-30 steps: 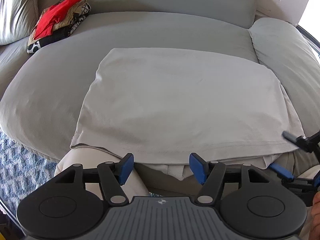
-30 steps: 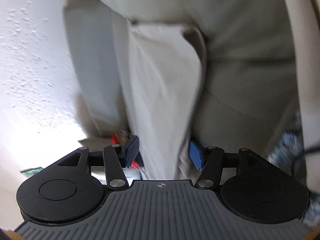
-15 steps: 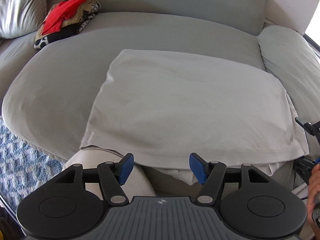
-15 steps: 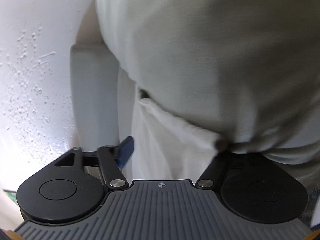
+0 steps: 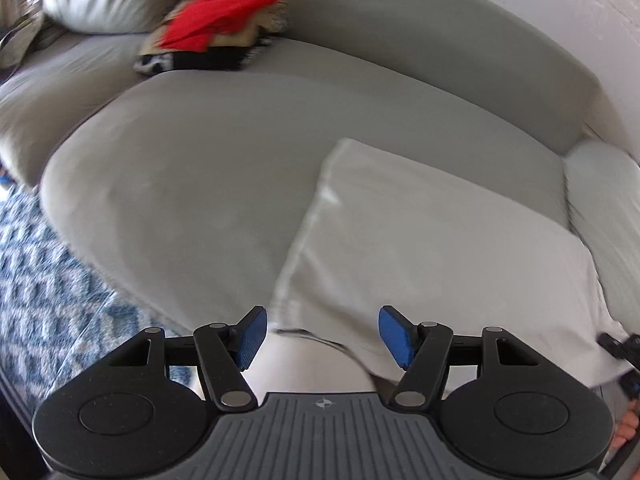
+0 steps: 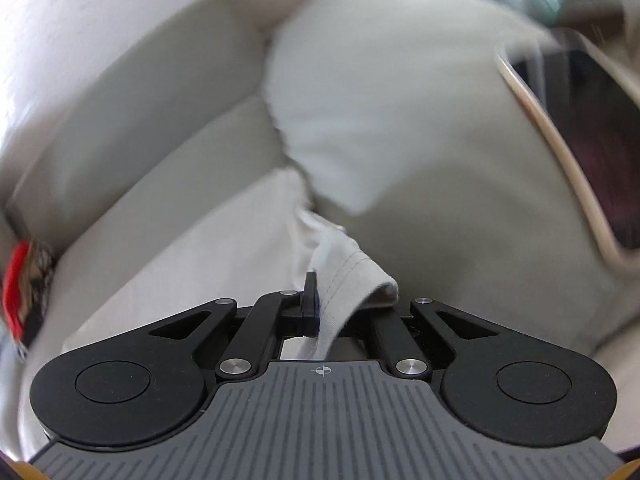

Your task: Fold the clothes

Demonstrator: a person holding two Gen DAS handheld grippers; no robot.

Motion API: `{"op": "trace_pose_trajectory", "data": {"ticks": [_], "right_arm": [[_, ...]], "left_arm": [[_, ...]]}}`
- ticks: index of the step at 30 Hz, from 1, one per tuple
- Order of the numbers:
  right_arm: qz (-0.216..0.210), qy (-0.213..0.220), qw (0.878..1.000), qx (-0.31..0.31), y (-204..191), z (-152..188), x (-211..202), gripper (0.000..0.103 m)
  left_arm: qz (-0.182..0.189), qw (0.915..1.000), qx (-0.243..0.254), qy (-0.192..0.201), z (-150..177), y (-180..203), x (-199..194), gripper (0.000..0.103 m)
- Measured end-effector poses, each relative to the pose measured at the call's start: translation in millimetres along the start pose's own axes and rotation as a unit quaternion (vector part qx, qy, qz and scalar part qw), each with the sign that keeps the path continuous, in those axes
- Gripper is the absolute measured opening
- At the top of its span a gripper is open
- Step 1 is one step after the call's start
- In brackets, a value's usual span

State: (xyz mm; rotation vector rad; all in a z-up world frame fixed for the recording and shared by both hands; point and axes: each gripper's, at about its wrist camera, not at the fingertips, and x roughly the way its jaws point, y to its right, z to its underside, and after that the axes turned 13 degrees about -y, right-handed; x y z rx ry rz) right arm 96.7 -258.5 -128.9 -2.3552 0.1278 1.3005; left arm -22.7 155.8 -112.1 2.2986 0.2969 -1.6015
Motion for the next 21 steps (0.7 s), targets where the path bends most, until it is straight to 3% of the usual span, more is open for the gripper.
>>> {"op": "trace_pose_trajectory", "data": {"ticks": [4,8,11,15,18,21], "right_arm": [[0.018,0.046,0.990,-0.131,-78,-1,-27,0.003],[-0.015,0.071,0.962,-0.264,-167,31,-46,0.003],[-0.062,0.041,0.934,-0.350,-224,72,-45,0.003],[-0.081,-0.061,0.905,-0.412,-267,141,-13,0.003],[-0.069,-0.117,0.899,-0.416,-276,158,11,0.003],[-0.073,-0.127,0.907,-0.395,-265,158,4,0.003]], "left_arm": [[-0.006,0.9995,-0.030,0.003,-8,-27,-3,0.062],[-0.003,0.9976,-0.069,0.010,-13,-57,-9,0.062],[0.000,0.9953,-0.096,0.015,-16,-78,-13,0.062],[0.005,0.9931,-0.117,0.011,-13,-97,-15,0.062],[0.006,0.9917,-0.129,0.006,-9,-109,-17,0.062],[0.006,0.9905,-0.137,0.004,-4,-120,-19,0.062]]}}
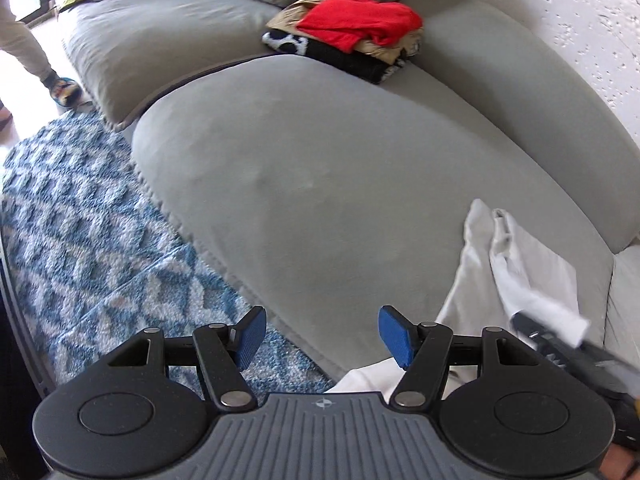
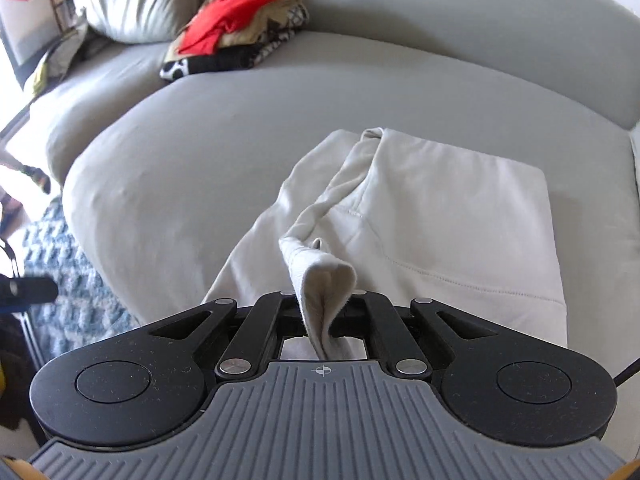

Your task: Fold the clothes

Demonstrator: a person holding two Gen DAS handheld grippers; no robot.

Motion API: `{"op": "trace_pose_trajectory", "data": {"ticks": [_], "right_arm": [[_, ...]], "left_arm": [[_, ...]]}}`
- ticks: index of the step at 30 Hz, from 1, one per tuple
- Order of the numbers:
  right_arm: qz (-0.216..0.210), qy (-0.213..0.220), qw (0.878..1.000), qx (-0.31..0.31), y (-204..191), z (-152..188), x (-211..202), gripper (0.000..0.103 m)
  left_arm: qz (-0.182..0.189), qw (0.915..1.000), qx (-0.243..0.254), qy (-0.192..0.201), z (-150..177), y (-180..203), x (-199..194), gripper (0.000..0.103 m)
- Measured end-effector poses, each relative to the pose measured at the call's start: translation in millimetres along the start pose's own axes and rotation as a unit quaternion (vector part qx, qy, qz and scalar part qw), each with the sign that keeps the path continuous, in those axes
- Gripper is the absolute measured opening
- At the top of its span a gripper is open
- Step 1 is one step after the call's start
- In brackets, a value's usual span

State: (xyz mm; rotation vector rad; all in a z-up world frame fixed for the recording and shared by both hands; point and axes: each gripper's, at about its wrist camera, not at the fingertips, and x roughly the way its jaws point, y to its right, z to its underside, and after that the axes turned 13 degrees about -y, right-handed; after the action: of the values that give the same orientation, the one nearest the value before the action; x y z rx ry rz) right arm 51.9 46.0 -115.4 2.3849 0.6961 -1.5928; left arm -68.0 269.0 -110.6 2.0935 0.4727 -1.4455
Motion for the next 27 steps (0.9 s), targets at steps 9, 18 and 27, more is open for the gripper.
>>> {"op": "trace_pose_trajectory", "data": {"ticks": [9,18,27], "right_arm": [[-0.043,0.022,0.998,0.030,-13,-11,-3,0.003],[-0.139,0.001,0.990,-0.040,-8,-8,-14,0.035],[-0.093,0.042,0.988,0.115,105,23,-62,0.038]], "left_arm": [[-0.003,0.9998,-0.015,-0.013,-7,-15,7,0.062],[-0.005,0.9997,-0.017,-0.015,-2,-15,6,0.062],[0.011,0.9983,0.057,-0.009,5,16,6,0.049]]}}
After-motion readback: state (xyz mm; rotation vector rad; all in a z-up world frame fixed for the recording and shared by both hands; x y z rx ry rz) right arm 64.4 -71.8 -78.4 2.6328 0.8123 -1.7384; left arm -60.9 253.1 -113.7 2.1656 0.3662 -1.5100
